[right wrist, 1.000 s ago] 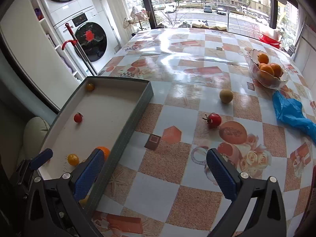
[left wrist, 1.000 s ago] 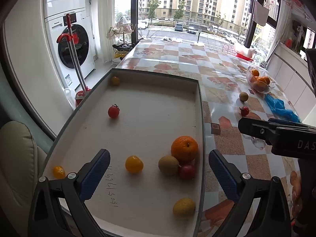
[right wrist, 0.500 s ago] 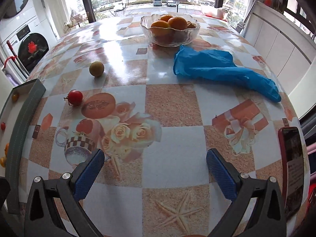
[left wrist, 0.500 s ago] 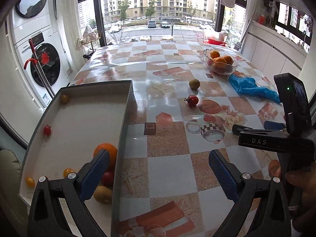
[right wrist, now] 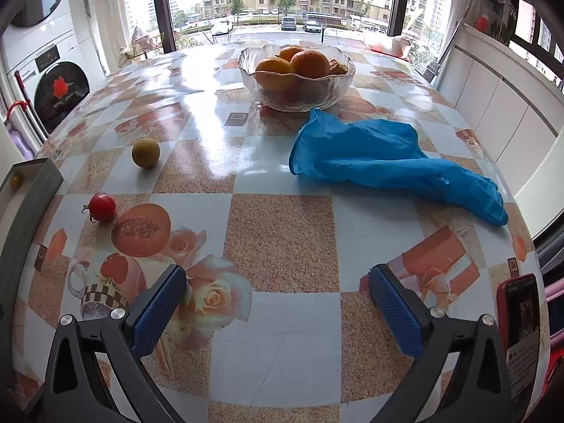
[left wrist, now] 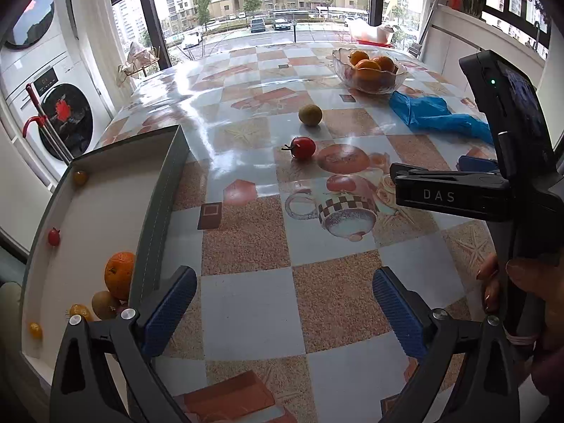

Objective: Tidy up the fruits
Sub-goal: 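Move both open tools back toward the last red tomato and brown fruit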

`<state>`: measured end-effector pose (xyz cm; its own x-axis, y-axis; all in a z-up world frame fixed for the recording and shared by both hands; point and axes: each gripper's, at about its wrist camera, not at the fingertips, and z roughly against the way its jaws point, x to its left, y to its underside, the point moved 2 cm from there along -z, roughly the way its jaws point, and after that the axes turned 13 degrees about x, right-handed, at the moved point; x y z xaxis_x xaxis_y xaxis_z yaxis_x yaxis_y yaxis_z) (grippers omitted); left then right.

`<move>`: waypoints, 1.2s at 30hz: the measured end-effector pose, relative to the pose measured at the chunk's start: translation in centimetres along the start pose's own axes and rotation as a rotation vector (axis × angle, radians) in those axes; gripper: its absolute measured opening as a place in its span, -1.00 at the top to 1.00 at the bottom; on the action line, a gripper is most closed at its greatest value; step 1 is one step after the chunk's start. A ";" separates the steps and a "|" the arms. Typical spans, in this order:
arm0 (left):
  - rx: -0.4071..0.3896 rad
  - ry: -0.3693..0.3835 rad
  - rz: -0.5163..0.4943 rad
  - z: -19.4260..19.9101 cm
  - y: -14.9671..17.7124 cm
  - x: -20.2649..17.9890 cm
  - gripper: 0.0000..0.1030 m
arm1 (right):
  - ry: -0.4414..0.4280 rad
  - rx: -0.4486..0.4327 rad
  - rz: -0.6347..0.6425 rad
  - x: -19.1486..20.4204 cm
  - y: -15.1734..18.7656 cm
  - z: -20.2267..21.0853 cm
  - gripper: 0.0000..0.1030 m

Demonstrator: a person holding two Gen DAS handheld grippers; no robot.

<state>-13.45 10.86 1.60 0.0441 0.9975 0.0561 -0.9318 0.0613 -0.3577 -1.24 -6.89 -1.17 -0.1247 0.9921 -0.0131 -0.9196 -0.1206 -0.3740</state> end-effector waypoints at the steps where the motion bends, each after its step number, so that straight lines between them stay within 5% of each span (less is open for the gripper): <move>1: 0.007 0.001 0.004 -0.2 0.0 0.0 -0.95 | 0.000 0.001 0.000 0.0 0.0 0.0 -1.00; 23: 0.044 -0.008 -0.001 -1.8 -1.0 -1.8 -0.95 | 0.000 0.001 0.000 0.0 0.0 0.0 -1.00; 36: 0.022 -0.006 0.044 -2.5 -4.0 0.2 -0.95 | 0.000 0.001 0.000 0.1 0.0 0.1 -1.00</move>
<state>-8.80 10.94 0.72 0.0008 0.9989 0.0467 -0.9406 0.0166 -0.3391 -1.29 -6.84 -1.10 -0.1244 0.9922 -0.0130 -0.9202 -0.1202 -0.3726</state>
